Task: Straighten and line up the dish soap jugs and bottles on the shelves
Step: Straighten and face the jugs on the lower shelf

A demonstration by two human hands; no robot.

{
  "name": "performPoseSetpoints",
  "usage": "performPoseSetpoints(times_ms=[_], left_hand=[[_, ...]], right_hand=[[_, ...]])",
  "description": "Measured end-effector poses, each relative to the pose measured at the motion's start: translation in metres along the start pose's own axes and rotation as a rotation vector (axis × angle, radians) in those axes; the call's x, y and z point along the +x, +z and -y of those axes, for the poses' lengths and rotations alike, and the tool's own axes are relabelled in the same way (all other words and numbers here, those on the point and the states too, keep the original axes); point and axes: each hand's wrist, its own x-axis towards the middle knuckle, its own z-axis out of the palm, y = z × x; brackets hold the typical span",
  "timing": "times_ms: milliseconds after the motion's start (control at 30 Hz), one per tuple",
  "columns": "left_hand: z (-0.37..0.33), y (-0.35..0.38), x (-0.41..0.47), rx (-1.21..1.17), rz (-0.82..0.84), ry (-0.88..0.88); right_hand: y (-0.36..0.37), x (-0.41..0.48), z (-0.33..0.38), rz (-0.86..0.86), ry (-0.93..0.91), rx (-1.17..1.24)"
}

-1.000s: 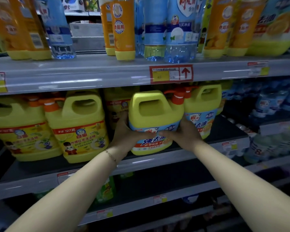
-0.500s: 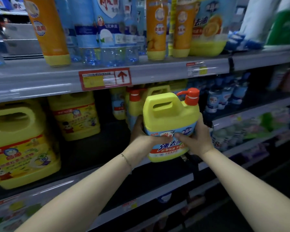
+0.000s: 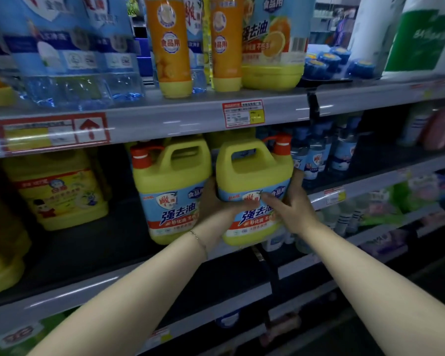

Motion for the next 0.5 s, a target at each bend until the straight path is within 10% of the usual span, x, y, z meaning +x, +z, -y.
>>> performPoseSetpoints(times_ms=[500], left_hand=[[0.019, 0.038, 0.039, -0.145, -0.137, 0.215]], right_hand=[[0.017, 0.04, -0.034, 0.067, -0.153, -0.14]])
